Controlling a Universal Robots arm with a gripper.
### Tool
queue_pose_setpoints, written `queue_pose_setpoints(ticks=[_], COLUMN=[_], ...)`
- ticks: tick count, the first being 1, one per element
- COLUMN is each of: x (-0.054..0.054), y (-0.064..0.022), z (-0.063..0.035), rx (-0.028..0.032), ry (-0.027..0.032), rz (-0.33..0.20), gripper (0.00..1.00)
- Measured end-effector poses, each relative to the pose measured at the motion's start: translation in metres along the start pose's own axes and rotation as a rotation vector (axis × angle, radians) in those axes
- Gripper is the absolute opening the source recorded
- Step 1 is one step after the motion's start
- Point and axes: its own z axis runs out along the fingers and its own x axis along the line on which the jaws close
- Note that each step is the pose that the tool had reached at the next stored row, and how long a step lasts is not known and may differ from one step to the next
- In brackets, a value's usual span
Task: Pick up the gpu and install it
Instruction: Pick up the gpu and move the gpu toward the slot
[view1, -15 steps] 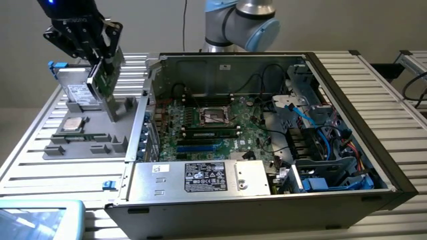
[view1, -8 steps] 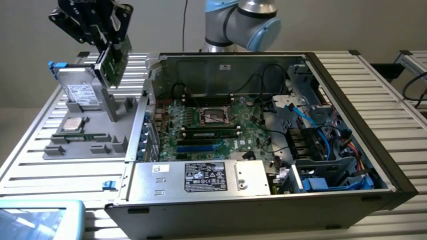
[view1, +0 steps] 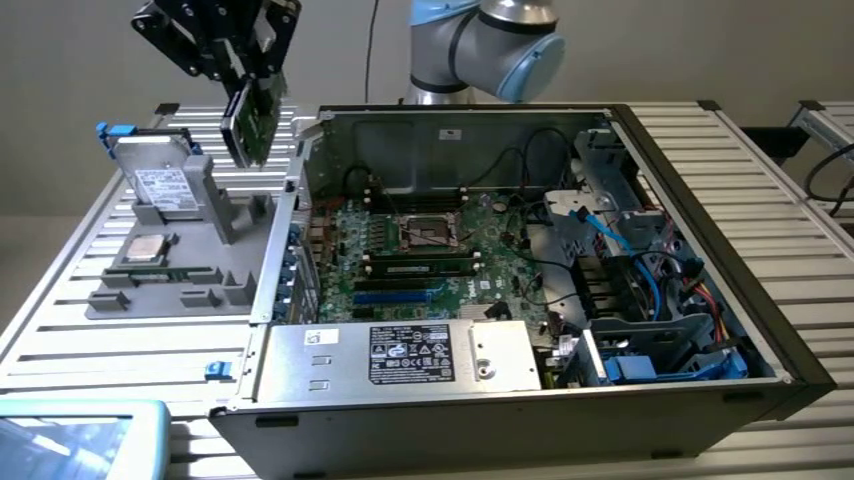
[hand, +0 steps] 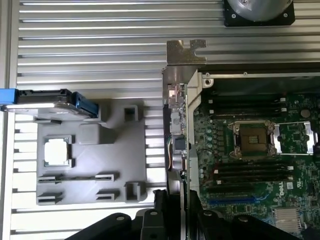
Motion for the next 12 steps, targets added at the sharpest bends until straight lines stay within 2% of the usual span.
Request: queue_pose_setpoints(ticks=[4,12], x=[-0.017,-0.046], y=[0.0007,0.0002], z=[0.0005,0.0019], rx=[-0.0009,-0.0001], ry=[0.0042,0.0232], rz=[0.0,0.002], gripper=[0.28,0.28])
